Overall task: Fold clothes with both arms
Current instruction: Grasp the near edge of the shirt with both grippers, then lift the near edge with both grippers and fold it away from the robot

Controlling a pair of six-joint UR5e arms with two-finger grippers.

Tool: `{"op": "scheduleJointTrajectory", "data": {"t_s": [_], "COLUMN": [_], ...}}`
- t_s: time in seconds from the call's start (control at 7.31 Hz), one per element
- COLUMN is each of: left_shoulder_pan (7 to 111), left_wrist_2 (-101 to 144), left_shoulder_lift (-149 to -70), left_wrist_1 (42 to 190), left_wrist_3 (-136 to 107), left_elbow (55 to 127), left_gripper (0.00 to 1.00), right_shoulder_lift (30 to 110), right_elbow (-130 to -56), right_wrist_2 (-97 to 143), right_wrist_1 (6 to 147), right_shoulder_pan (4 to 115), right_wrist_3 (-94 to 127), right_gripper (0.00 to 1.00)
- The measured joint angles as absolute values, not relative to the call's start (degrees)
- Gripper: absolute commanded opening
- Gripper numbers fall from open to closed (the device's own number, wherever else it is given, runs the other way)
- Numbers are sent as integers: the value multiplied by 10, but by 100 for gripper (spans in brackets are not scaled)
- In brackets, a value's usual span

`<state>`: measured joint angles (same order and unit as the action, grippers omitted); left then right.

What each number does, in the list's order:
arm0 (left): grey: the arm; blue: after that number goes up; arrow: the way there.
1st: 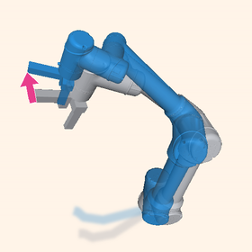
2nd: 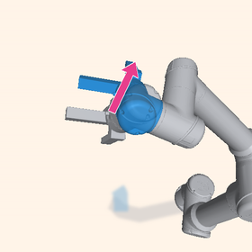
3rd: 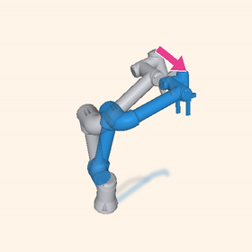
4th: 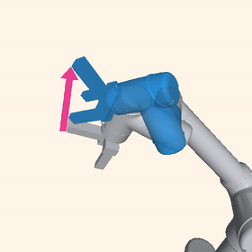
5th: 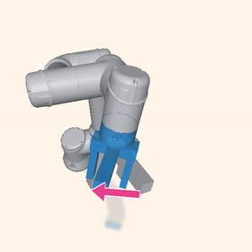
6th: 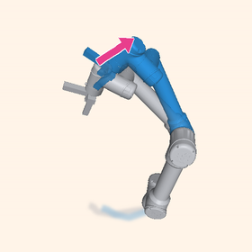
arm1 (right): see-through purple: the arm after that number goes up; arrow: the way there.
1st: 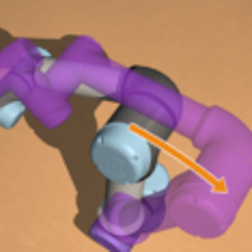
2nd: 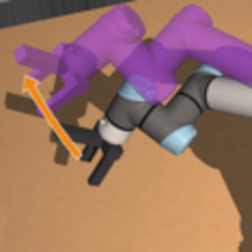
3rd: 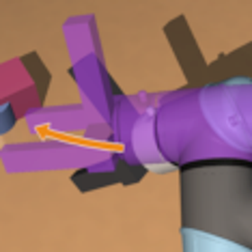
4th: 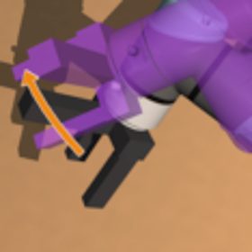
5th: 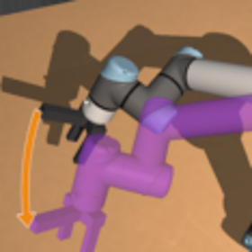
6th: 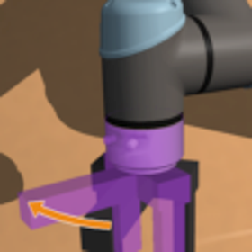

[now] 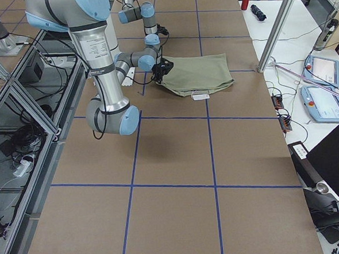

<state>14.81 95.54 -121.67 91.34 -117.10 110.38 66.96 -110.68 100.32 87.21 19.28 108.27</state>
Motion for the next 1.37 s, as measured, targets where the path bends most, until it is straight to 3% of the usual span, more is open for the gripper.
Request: {"op": "scheduleJointTrajectory", "data": {"t_s": [0.68,0.96,1.37], "left_shoulder_pan": [70,73,169], "left_wrist_2": [955,955,954], "left_shoulder_lift": [-1214,-1216,-1224], "left_wrist_1": [765,759,788], "left_wrist_3": [-1154,-1130,-1071], "left_elbow": [1239,1244,1218], "left_gripper": [0,0,0], "right_shoulder_lift": [692,688,659], "right_elbow": [-1218,-1216,-1176], "right_wrist_2": [1171,1156,1071], "right_wrist_1": [912,912,905], "right_shoulder_pan": [187,188,237], "right_wrist_3": [1084,1079,1001], "right_gripper": [0,0,0]}}
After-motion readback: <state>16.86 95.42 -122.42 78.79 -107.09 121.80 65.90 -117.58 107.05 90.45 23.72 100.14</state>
